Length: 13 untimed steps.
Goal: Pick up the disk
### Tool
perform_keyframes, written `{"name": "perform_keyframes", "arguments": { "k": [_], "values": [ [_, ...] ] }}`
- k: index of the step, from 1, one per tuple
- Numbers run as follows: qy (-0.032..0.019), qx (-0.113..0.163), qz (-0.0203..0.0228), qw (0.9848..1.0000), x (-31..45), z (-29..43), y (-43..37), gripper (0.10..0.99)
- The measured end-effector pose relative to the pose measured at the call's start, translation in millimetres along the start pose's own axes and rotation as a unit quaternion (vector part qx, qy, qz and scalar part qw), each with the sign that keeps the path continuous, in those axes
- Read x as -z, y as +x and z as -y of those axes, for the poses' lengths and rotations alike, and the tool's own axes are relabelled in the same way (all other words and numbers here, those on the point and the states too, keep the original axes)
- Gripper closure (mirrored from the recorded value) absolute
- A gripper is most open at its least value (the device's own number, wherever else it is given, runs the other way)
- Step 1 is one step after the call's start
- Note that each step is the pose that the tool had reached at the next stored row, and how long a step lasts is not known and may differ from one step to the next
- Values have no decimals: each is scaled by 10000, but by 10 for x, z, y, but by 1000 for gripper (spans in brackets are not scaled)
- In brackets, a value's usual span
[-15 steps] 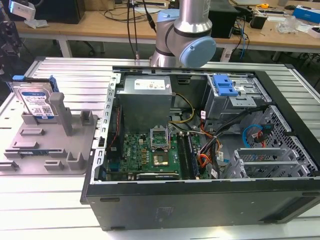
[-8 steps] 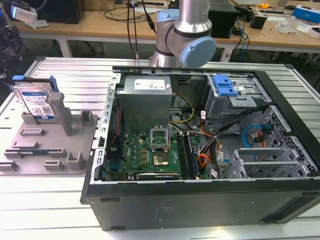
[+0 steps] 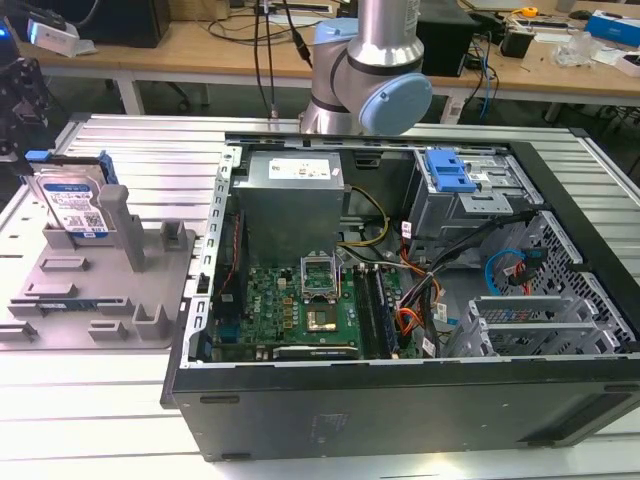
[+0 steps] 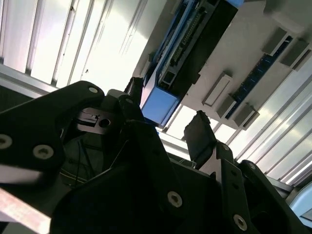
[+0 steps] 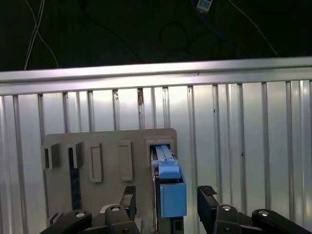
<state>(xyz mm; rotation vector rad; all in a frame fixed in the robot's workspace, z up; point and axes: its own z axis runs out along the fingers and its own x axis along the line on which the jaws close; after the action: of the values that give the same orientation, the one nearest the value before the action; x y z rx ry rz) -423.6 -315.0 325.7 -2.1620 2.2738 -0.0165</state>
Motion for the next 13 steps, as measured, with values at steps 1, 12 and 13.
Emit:
{"name": "perform_keyframes", "arguments": {
  "k": [1, 12, 13],
  "values": [
    [0, 0, -1, 10000, -9, 1, 0, 471],
    [0, 2, -4, 10000, -96, 9, -1, 471],
    [-1, 2, -4, 10000, -102, 9, -1, 471]
  ]
}}
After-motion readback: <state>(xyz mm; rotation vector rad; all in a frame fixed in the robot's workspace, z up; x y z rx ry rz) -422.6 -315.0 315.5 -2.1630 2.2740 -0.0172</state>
